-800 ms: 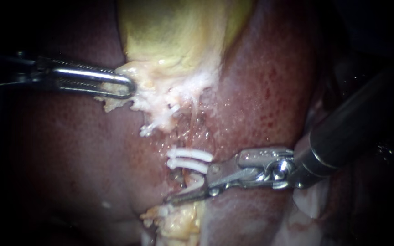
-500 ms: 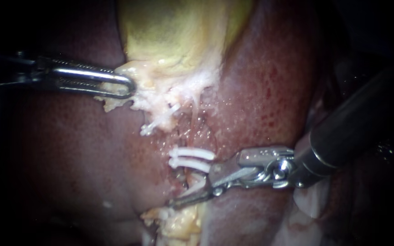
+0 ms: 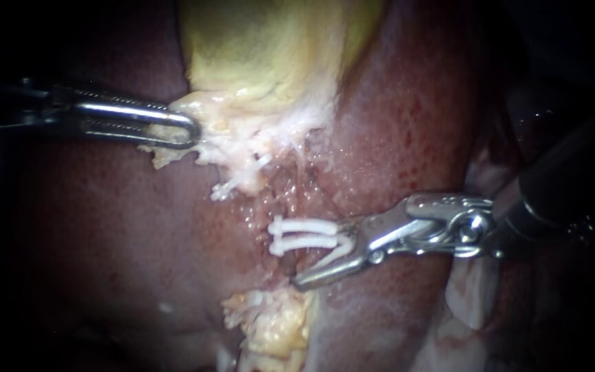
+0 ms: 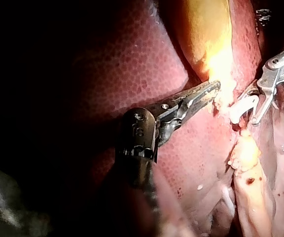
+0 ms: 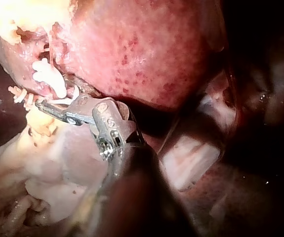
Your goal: Clipping third clip right tube
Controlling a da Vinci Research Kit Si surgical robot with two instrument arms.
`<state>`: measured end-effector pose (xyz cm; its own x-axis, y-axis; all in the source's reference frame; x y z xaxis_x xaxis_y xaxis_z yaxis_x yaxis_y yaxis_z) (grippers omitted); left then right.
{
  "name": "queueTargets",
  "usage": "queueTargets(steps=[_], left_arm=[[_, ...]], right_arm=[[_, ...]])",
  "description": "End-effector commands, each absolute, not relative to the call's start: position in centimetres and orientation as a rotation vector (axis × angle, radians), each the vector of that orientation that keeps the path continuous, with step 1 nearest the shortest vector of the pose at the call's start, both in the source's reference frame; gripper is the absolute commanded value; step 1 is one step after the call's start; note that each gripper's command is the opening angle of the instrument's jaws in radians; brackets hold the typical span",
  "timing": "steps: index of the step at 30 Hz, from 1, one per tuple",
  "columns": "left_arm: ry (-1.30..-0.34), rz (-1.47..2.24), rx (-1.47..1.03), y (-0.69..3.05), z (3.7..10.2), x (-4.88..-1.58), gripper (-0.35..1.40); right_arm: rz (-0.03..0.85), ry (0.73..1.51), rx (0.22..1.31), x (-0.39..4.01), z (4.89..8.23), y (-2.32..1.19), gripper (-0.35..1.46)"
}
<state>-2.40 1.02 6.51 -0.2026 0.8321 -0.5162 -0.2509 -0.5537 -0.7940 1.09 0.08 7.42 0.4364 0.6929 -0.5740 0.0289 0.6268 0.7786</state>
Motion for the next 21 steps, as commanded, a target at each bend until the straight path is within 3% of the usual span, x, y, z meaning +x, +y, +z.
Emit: queueTargets(steps=[1, 8, 21], left_arm=[[-0.733, 1.844, -1.299, 1.02, 6.51, -2.39, -0.35], [-0.734, 1.844, -1.299, 1.03, 6.5, -2.38, -0.35], [-0.729, 1.841, -1.292, 1.1, 6.47, -2.31, -0.35]], right_arm=[[0.48, 1.054, 0.809, 1.04, 7.42, 0.12, 0.5], [0.504, 1.075, 0.811, 0.86, 7.32, 0.3, 0.5], [0.561, 1.164, 0.829, 0.96, 7.12, 0.58, 0.5]])
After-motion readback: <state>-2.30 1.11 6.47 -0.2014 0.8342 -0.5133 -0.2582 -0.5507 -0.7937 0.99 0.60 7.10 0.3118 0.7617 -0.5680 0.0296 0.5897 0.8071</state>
